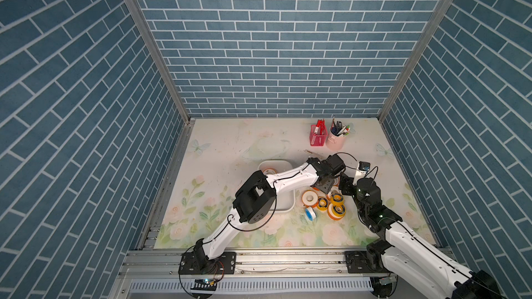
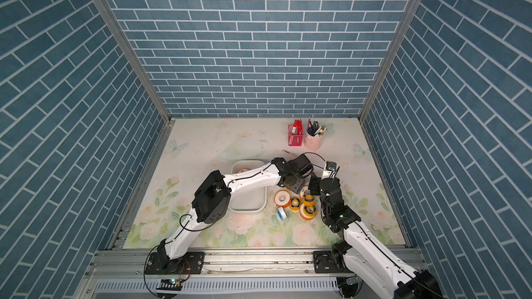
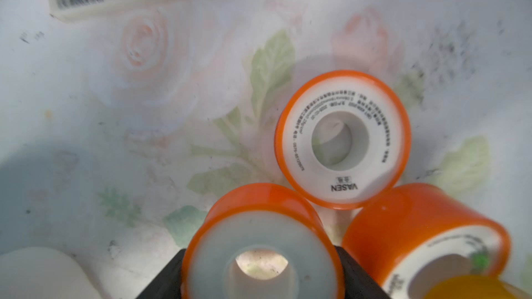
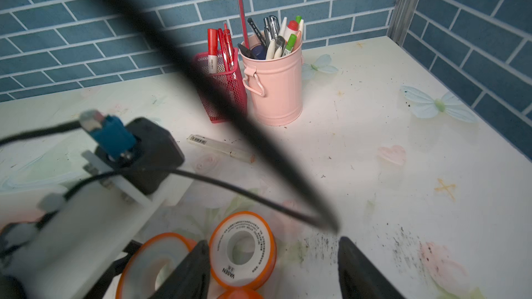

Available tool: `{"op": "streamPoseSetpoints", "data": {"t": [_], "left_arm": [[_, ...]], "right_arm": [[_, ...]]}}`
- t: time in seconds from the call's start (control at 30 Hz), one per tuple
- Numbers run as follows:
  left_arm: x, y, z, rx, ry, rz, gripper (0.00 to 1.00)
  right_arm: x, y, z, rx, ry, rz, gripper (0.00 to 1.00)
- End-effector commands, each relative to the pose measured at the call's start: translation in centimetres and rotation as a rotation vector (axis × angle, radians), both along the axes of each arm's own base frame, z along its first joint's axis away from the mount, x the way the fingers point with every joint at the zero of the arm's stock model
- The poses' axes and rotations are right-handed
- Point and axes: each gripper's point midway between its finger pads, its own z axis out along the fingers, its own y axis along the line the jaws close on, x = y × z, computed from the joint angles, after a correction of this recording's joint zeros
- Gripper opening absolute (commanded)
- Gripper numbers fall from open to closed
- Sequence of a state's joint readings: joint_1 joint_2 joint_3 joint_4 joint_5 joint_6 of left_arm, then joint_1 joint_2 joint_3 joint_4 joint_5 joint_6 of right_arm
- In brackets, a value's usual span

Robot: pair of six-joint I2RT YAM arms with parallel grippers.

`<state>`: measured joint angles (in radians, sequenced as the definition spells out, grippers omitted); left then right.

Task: Put the sealing tape into the storage box
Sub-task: Pick up the sealing tape at the center of the board, then place the sealing tape in the storage box.

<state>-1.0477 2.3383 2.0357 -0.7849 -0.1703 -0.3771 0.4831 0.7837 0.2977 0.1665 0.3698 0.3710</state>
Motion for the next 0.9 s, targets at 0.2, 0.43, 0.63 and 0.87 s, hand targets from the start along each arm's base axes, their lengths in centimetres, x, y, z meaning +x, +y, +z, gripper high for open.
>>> {"op": "streamPoseSetpoints", "data": {"t": [0.2, 0.43, 0.63, 0.87], "left_arm": [[1.9, 2.9, 7.1, -0.02, -0.101, 0.052, 0.68], [0.8, 10.1, 9.5, -0.051, -0.127, 0.134, 0.67], [-1.7, 15.1, 6.7, -0.072, -0.082, 0.188, 0.65], [-3.0, 16.8, 2.0, -0.032, -0.028, 0.208, 0.65]], "right_arm": [[0.1, 0.0, -0.1, 0.027, -0.004, -0.007, 0.7], [0.1, 0.0, 0.0, 0.03, -0.007, -0.006, 0.7], [0.1, 0.2, 0.0, 0.033, -0.006, 0.0, 0.7], [0.2, 0.3, -0.1, 0.033, -0.001, 0.007, 0.7]]}}
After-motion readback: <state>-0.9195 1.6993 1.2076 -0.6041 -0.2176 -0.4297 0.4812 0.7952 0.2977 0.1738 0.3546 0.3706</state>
